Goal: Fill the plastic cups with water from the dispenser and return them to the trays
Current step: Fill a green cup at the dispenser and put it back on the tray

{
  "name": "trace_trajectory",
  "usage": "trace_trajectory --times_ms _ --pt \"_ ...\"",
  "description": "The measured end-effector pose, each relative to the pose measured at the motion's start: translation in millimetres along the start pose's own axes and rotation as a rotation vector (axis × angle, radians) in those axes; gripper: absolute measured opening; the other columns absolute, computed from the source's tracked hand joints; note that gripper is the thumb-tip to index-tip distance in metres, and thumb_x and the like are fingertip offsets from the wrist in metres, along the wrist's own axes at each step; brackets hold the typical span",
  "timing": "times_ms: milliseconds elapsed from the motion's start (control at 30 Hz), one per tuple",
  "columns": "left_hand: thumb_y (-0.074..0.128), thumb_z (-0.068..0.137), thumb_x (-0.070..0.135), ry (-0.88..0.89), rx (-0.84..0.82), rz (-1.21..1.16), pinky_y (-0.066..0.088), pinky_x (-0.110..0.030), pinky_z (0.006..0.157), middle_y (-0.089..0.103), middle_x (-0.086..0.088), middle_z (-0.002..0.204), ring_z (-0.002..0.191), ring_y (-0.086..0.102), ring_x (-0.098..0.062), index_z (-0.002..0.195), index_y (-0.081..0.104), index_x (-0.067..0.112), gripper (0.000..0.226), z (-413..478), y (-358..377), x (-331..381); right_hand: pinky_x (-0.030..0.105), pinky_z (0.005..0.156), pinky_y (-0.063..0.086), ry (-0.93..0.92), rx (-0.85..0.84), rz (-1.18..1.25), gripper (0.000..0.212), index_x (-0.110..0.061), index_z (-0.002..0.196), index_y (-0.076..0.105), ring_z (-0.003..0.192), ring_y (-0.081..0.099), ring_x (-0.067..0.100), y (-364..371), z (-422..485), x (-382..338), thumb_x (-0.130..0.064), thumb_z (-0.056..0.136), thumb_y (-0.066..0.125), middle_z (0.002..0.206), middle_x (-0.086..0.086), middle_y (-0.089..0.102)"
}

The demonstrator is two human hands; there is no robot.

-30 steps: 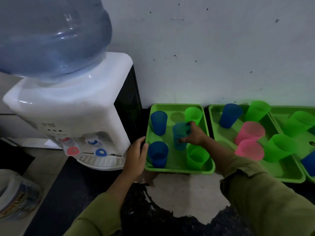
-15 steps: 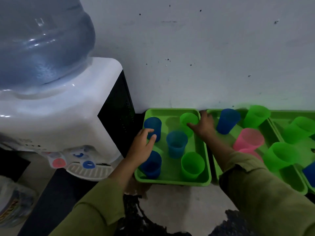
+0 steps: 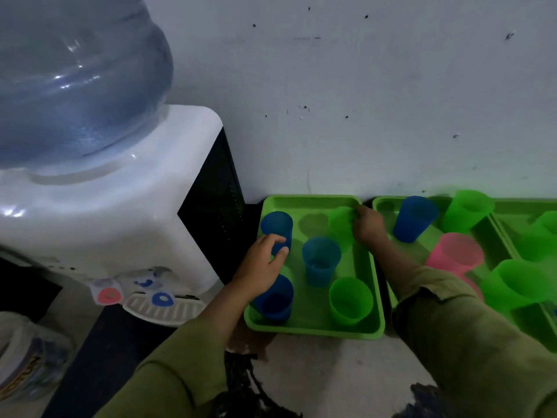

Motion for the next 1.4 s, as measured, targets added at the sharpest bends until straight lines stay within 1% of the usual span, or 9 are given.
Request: trace_trajectory --times_ms 233,500,600,800,900,1033,1133,1300,1400 --pt "0.062 0.087 0.023 0.104 0.024 -0.058 0.033 -0.020 0.099 0.047 -0.001 0.131 0.123 0.044 -0.013 0.128 0.046 0.016 0.045 6.5 -11.7 25.8 0.036 0.088 0.042 -0.078 0.243 0.164 0.036 0.001 0.119 0.057 0.107 0.056 0.040 -52.7 -21.1 -48.6 0.002 0.086 0.044 0.115 0.026 0.062" --pt "0.076 0.075 0.029 0.248 0.066 -0.183 0.027 -0.022 0.107 0.032 -0.006 0.146 0.133 0.033 -0.015 0.143 0.024 0.015 0.086 -15.8 -48.2 58.0 0.051 0.066 0.057 -0.163 0.091 0.291 0.032 -0.002 0.108 0.061 0.079 0.067 0.039 -82.4 -96.0 -120.8 0.002 0.086 0.038 0.103 0.021 0.064" --pt "0.077 0.073 0.029 0.294 0.061 -0.213 0.031 -0.025 0.109 0.038 -0.007 0.142 0.131 0.037 -0.015 0.142 0.027 0.010 0.087 -43.0 -61.6 51.6 0.049 0.065 0.057 -0.205 0.048 0.266 0.030 -0.002 0.104 0.062 0.082 0.066 0.038 -74.3 -133.9 -144.5 0.003 0.085 0.040 0.098 0.021 0.065" --pt "0.078 0.072 0.027 0.281 0.066 -0.346 0.038 -0.020 0.100 0.046 0.001 0.137 0.123 0.044 -0.007 0.141 0.030 0.016 0.084 -94.8 -81.5 14.4 0.019 0.055 0.051 -0.182 -0.027 0.242 0.018 -0.002 0.092 0.062 0.076 0.061 0.028 -32.2 -184.0 -179.9 -0.001 0.086 0.046 0.085 0.017 0.062" --pt "0.079 0.069 0.031 0.244 0.063 -0.339 0.040 -0.017 0.091 0.048 0.006 0.126 0.114 0.047 -0.005 0.133 0.035 0.022 0.078 -118.0 -92.5 -10.9 0.022 0.059 0.039 -0.192 -0.041 0.182 0.016 -0.006 0.096 0.066 0.079 0.057 0.019 -7.0 -201.1 -191.1 -0.013 0.089 0.053 0.091 0.013 0.066" --pt "0.079 0.065 0.037 0.173 -0.014 -0.370 0.047 -0.025 0.092 0.052 0.007 0.126 0.114 0.052 -0.008 0.129 0.037 0.026 0.077 -149.0 -104.4 -50.4 0.038 0.075 0.048 -0.172 -0.089 0.300 0.026 -0.009 0.092 0.068 0.083 0.062 0.024 26.1 -221.5 -203.2 -0.032 0.090 0.057 0.089 0.013 0.068" --pt "0.079 0.063 0.041 0.101 -0.046 -0.308 0.049 -0.028 0.089 0.056 0.008 0.121 0.110 0.055 -0.008 0.125 0.039 0.028 0.075 -169.0 -110.6 -82.9 0.040 0.069 0.052 -0.133 -0.101 0.343 0.028 -0.009 0.088 0.067 0.076 0.063 0.022 51.9 -233.3 -207.6 -0.035 0.091 0.055 0.085 0.013 0.069" --pt "0.081 0.061 0.028 0.012 -0.026 -0.325 0.043 -0.005 0.075 0.060 0.017 0.102 0.093 0.060 0.002 0.109 0.045 0.035 0.060 -185.4 -121.8 -125.8 0.022 0.061 0.052 -0.030 -0.142 0.394 0.022 -0.011 0.087 0.066 0.060 0.062 0.002 98.6 -250.2 -213.2 -0.030 0.091 0.055 0.079 0.002 0.069" --pt "0.083 0.061 0.026 -0.035 -0.006 -0.273 0.038 0.001 0.066 0.058 0.018 0.095 0.083 0.055 0.011 0.108 0.044 0.029 0.062 -185.7 -127.8 -147.8 0.025 0.063 0.052 0.005 -0.143 0.389 0.015 -0.013 0.096 0.065 0.070 0.063 0.012 117.2 -257.6 -215.0 -0.024 0.090 0.058 0.086 0.005 0.070"
Point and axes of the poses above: each hand's wrist, its own z-axis towards the middle knuckle, its own y-axis out of the palm, x = y × z, the point moved 2 cm from there along z, towards the middle knuckle
